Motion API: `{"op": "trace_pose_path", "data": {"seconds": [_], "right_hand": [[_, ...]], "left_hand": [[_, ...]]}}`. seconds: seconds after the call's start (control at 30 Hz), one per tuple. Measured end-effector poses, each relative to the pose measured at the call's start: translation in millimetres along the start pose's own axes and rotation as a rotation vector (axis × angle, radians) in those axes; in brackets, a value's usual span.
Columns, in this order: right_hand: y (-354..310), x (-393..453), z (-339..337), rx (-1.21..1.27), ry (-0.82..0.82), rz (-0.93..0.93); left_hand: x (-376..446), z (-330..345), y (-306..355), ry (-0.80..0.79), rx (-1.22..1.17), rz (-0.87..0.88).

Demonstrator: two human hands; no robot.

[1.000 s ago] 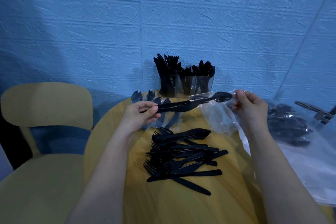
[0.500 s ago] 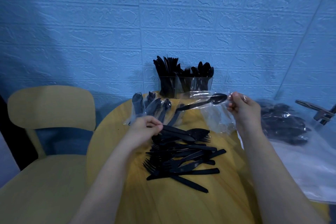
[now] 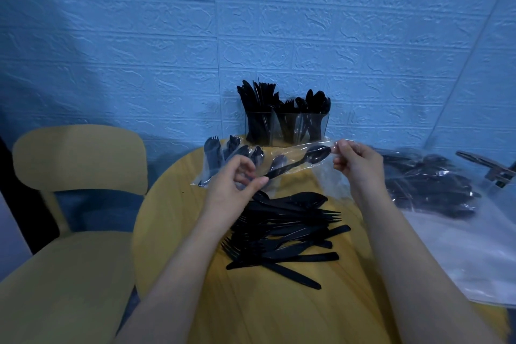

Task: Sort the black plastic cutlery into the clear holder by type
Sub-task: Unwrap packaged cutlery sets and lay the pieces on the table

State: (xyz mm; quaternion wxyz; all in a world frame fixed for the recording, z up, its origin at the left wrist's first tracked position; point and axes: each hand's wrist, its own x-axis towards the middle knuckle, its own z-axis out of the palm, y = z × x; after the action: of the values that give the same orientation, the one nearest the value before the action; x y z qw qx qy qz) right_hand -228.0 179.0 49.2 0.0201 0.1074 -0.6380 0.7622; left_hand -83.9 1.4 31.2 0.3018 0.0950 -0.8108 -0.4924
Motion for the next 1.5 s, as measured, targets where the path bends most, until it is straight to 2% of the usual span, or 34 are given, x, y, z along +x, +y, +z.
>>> {"op": "trace_pose_path", "data": {"seconds": [0.2, 0.3, 0.43, 0.53, 0.57, 0.63, 0.73, 0.8, 0.97, 1.07, 1.17, 1.5], "right_hand": [[-1.9, -2.9, 6.0, -0.026, -0.008, -0.035], [-0.8, -0.8, 4.3, -0.011, 0.065, -0.034], [0.9, 2.7, -3.5, 0.153, 0.246, -0.017], [1.5, 5.9, -7.8, 0.195, 0.308, -0.065], [3.0, 6.2, -7.7, 0.150, 0.294, -0.100], [8.5, 4.9, -6.7, -0.106, 0.222, -0.214], [17.4, -1.0, -4.2, -0.629, 0.012, -0.364], [24.6, -1.5, -1.3, -0.860, -0.143, -0.428], [30.3, -3.4, -0.1, -1.174, -0.314, -0.259], [28.0, -4.7, 1.4, -1.225, -0.330, -0.323], [26.9, -2.6, 5.1, -1.212, -0.312, -0.411], [30.7, -7.6, 16.9, -1.185, -0.361, -0.524]], "left_hand": [[3.4, -0.8, -5.9, 0.042, -0.068, 0.007], [4.4, -5.0, -8.7, 0.095, -0.051, -0.009], [6.3, -13.3, -12.2, 0.164, 0.002, -0.039], [7.5, -17.9, -15.4, 0.162, 0.053, -0.059], [7.1, -18.4, -15.7, 0.139, 0.076, -0.061], [5.3, -17.4, -15.4, 0.062, 0.117, -0.069], [3.0, -13.6, -16.7, -0.055, 0.144, -0.075], [2.1, -12.4, -18.6, -0.116, 0.183, -0.076], [0.7, -12.5, -20.8, -0.233, 0.282, -0.046], [6.3, -11.1, -15.3, -0.161, 0.293, -0.061], [22.2, -8.1, -6.9, -0.137, 0.408, -0.075], [76.9, 45.6, -5.3, -0.447, 0.889, -0.160]]}}
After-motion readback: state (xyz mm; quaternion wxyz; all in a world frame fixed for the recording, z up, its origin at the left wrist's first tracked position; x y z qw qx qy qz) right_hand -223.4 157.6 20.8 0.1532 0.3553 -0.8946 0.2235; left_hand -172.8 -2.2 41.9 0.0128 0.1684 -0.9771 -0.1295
